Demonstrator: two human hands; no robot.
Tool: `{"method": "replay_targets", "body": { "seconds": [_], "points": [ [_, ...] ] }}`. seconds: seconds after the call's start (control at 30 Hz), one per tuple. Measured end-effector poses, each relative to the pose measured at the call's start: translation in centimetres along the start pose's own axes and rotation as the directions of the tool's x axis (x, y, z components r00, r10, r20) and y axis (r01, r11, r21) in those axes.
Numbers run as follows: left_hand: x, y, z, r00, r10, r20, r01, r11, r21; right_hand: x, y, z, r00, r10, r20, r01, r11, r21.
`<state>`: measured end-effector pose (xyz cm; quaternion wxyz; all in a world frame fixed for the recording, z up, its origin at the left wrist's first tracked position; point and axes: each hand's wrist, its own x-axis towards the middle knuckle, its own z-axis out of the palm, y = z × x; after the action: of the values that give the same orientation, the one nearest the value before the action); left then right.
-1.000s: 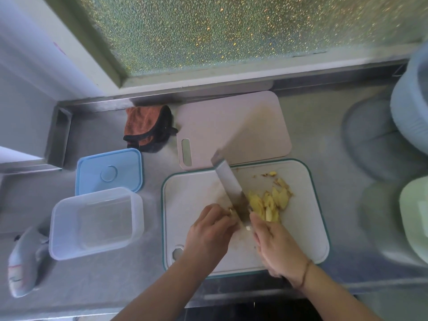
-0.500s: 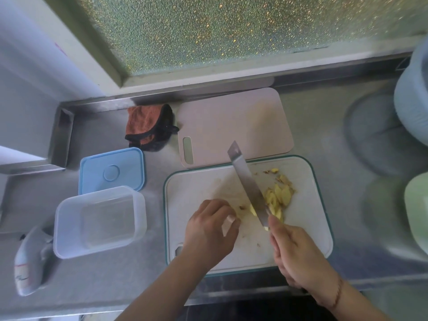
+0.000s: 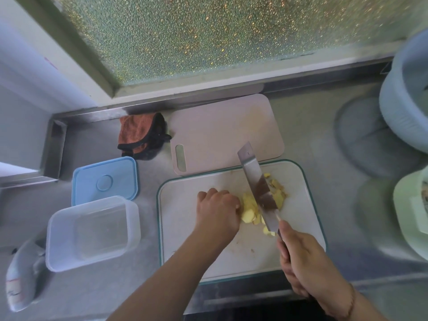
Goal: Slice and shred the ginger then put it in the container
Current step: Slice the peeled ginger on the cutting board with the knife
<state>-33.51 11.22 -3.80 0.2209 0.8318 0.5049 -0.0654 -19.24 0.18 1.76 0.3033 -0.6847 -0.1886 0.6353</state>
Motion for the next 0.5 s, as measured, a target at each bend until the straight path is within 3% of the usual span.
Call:
{"method": "replay_targets", "body": {
  "seconds": [0.2,0.27,0.4,0.5],
  "points": [
    [1.4,0.0,-0.9,0.998,0.047,0.030,-0.051,0.991,0.122,-0.4,0.2,-1.4,0.997,-0.053,-0.053,0.053,0.999,0.004],
    [2.9,-0.5,-0.9,0.997,0.079,-0.002,-0.079,0.995,0.055,-0.5,0.2,-1.8,0.997,-0.042,-0.065,0.042,0.999,0.008],
    [6.4,-0.5,-0.3,0.970,0.154,-0.190,-0.185,0.970,-0.159,-0.6,0.4,-2.4,0.995,-0.048,-0.090,0.050,0.999,0.017],
    [7.9,0.8,-0.1,0.933,0.238,-0.270,-0.299,0.929,-0.218,-0.8,0.6,-2.9,0.994,-0.057,-0.095,0.059,0.998,0.019]
  ]
}}
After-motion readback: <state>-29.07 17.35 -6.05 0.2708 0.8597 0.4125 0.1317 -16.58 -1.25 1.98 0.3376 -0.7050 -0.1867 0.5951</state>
